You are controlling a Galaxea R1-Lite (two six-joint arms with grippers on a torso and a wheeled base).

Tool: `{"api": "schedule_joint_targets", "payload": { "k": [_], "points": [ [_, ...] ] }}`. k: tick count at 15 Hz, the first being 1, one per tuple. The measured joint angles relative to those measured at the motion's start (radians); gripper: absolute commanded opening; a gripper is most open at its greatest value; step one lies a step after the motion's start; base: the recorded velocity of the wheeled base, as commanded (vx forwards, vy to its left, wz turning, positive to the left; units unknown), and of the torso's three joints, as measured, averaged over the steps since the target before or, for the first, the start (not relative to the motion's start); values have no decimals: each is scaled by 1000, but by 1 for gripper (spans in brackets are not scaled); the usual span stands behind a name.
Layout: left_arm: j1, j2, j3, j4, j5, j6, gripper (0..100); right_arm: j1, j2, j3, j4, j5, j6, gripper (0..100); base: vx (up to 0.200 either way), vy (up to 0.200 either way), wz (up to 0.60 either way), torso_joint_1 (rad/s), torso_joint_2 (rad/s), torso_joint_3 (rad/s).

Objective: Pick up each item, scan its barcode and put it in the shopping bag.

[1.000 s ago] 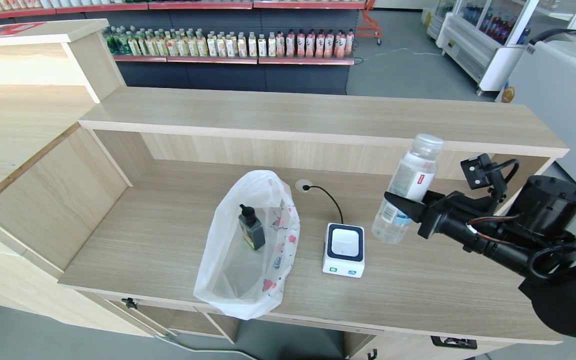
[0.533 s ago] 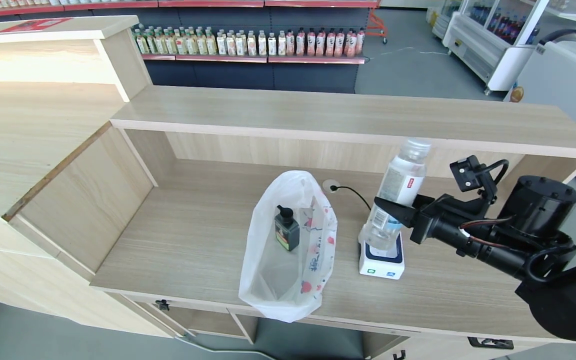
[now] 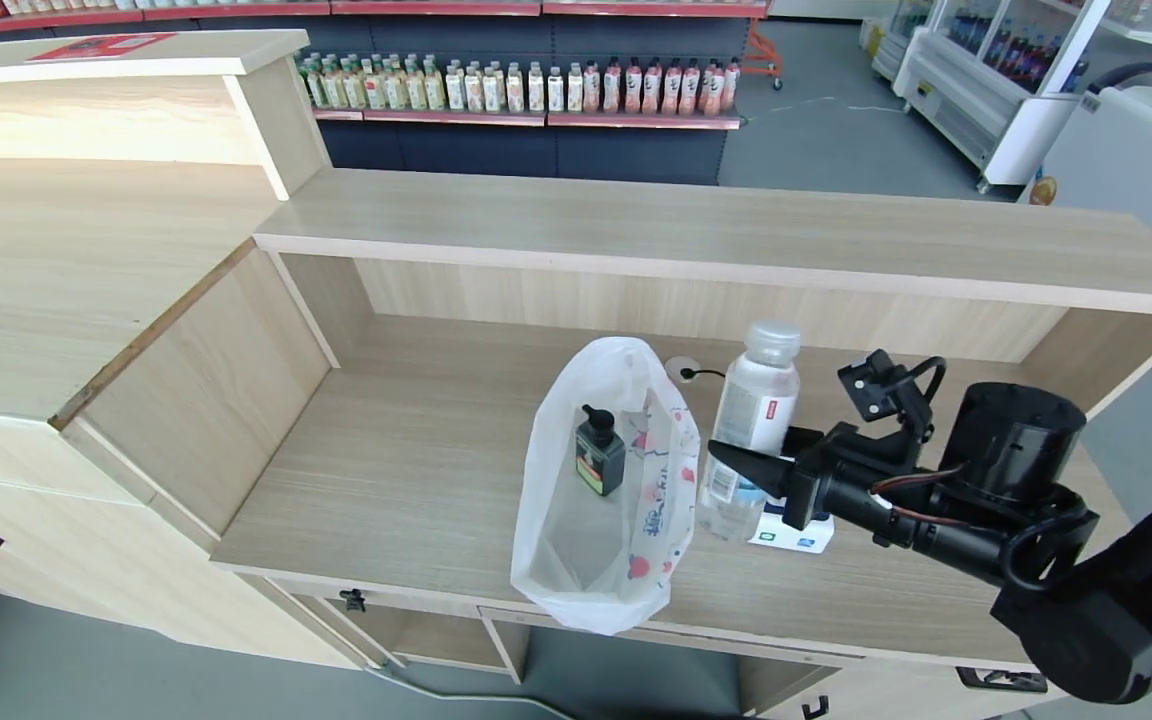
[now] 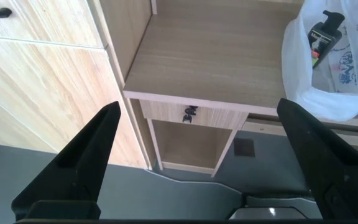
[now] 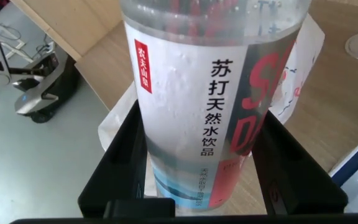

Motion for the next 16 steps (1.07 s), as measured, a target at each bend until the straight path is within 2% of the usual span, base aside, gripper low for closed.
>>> {"api": "schedule_joint_targets", "payload": {
  "k": [4,8,16],
  "points": [
    [1,0,0,0,0,0,100,37,108,-5,-53,-3,-46,0,0,0,0,0,0,0],
    [0,0,0,0,0,0,100,89,216,-93,-91,13,-70,0,0,0,0,0,0,0],
    [1,0,0,0,0,0,100,76,386,-195,-165,0,-112,0,0,0,0,0,0,0]
  ]
}}
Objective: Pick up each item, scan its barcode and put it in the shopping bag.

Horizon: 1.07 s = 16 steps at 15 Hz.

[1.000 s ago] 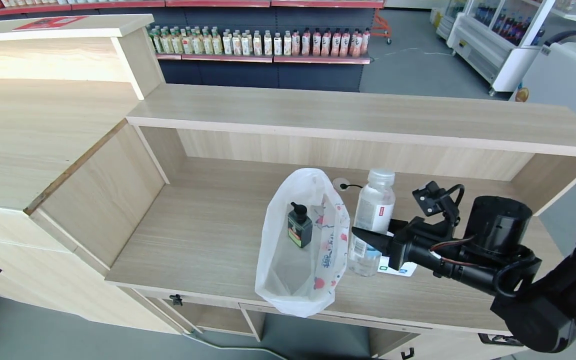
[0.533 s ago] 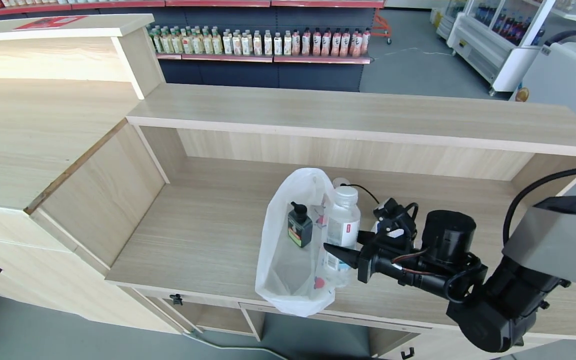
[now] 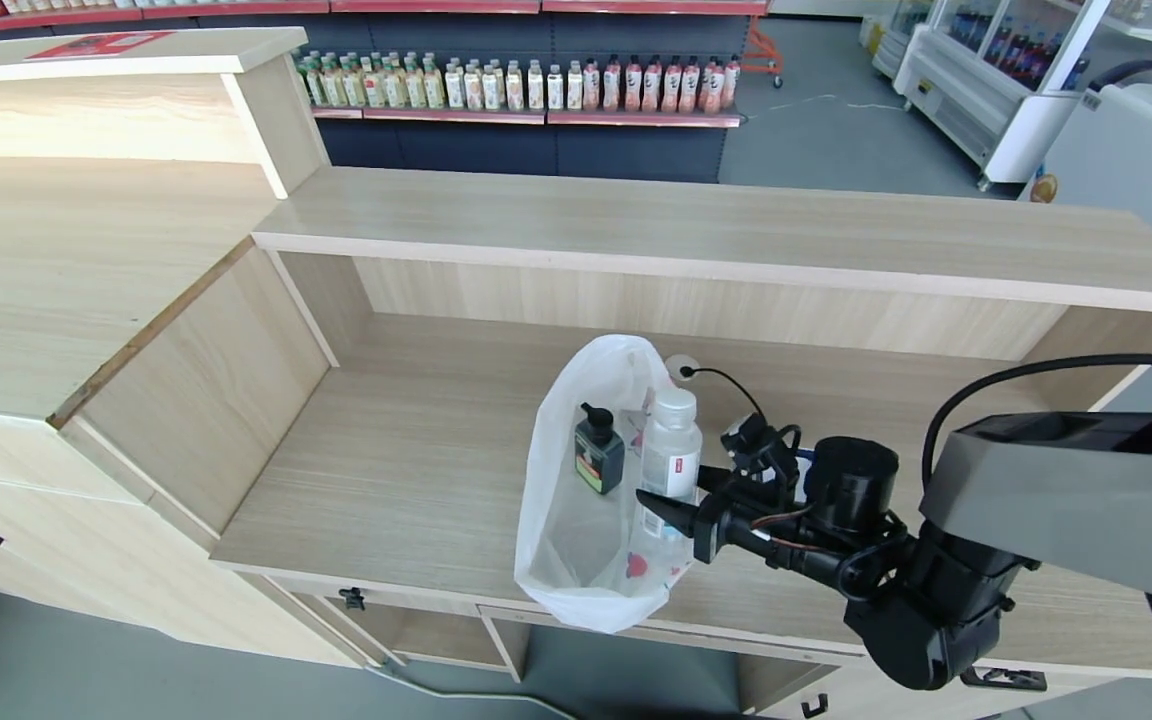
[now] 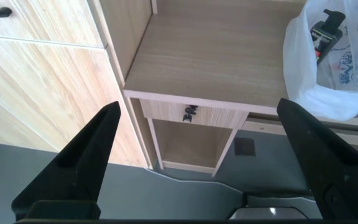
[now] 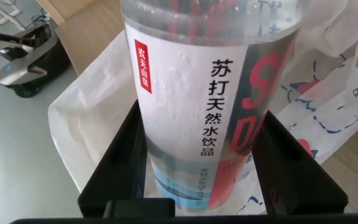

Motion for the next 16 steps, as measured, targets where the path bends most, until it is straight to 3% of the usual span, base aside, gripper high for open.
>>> {"api": "schedule_joint_targets", "payload": {
  "k": [11,12,16],
  "points": [
    [0,0,0,0,0,0,100,8,184,-180,-41,1,-47,0,0,0,0,0,0,0],
    [0,0,0,0,0,0,100,7,196,-193,-42,1,-55,100,0,0,0,0,0,0],
    [0,0,0,0,0,0,100,8,226,-215,-45,1,-77,100,0,0,0,0,0,0]
  ]
}}
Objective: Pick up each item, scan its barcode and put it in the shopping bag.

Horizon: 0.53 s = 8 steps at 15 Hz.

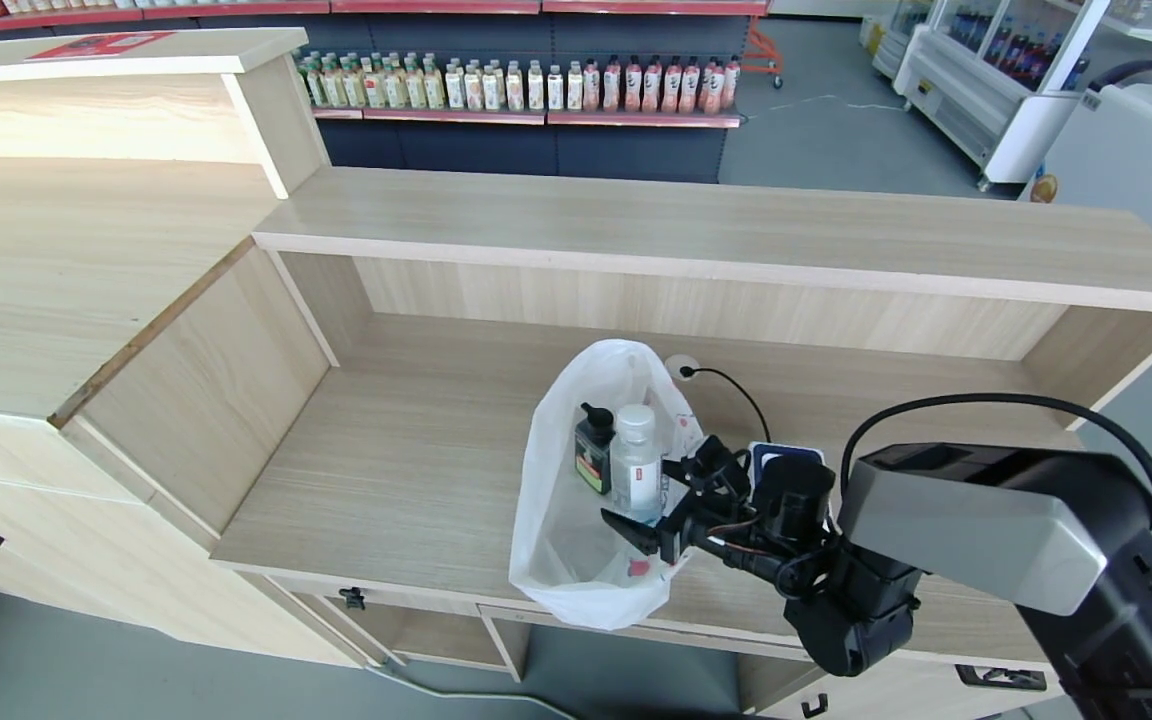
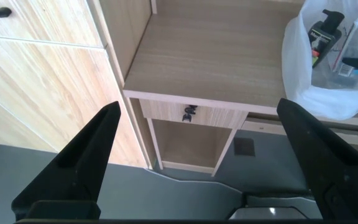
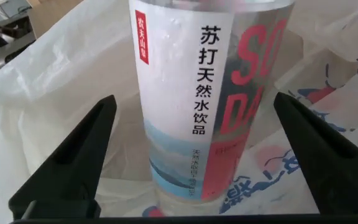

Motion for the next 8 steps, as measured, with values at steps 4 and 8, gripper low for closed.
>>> {"api": "schedule_joint_targets", "payload": {
  "k": [4,8],
  "points": [
    [0,0,0,0,0,0,100,6,-23,0,2,-1,51,100,0,0,0,0,0,0],
    [0,0,0,0,0,0,100,11,-144,64,2,-3,210,100,0,0,0,0,0,0]
  ]
}}
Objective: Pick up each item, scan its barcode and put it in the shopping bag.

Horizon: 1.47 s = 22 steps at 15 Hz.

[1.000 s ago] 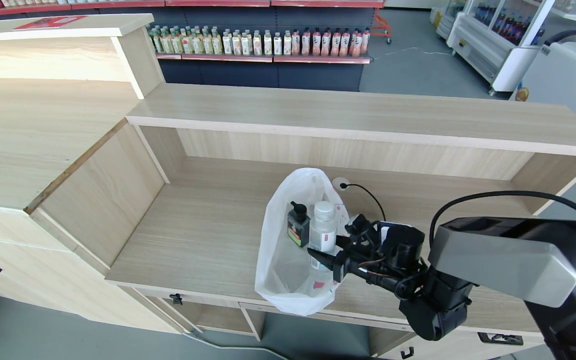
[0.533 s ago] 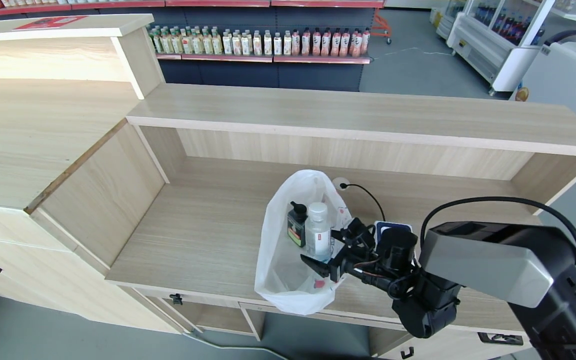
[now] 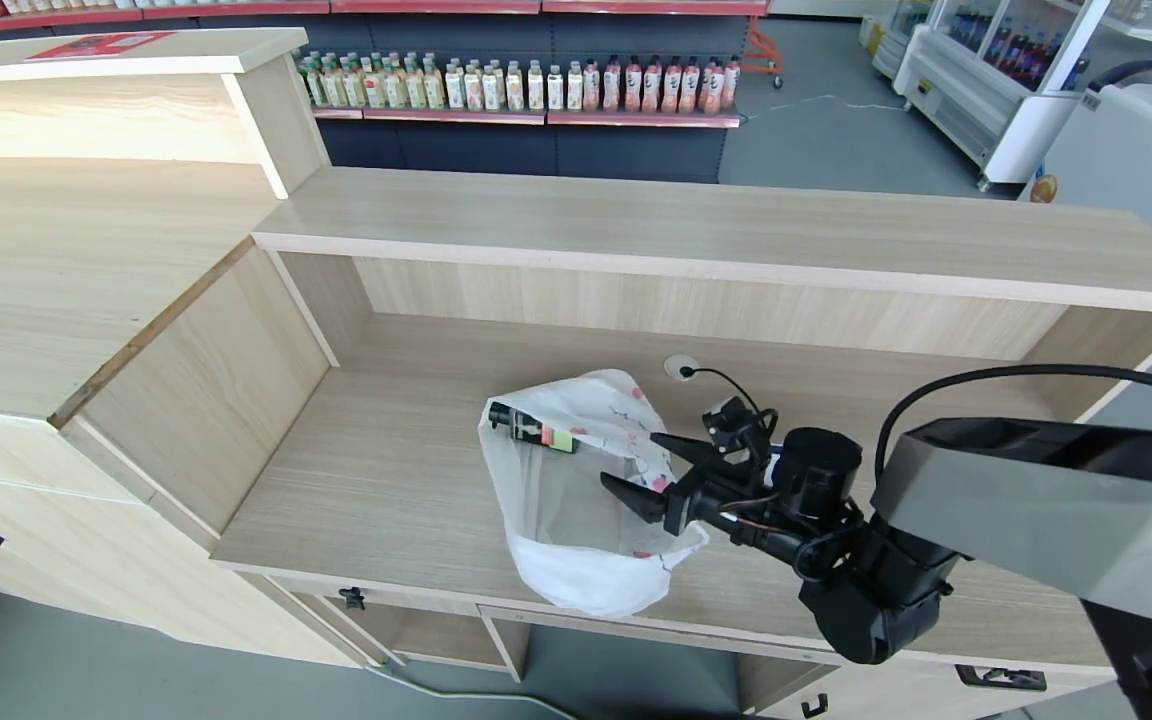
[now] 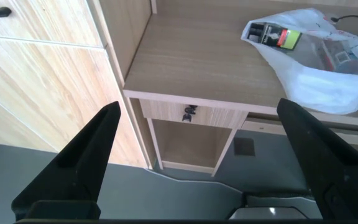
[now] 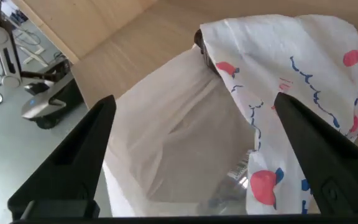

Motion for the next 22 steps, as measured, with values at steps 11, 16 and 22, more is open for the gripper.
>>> {"api": "schedule_joint_targets", "payload": {
  "k": [11,16,22],
  "points": [
    [0,0,0,0,0,0,100,-134,-396,385,37,-95,65,100,0,0,0,0,0,0],
    [0,0,0,0,0,0,100,-307,-802,466,461,-151,58,100,0,0,0,0,0,0],
    [0,0,0,0,0,0,100,-449,-1423,706,909,-304,0,100,0,0,0,0,0,0]
  ]
}}
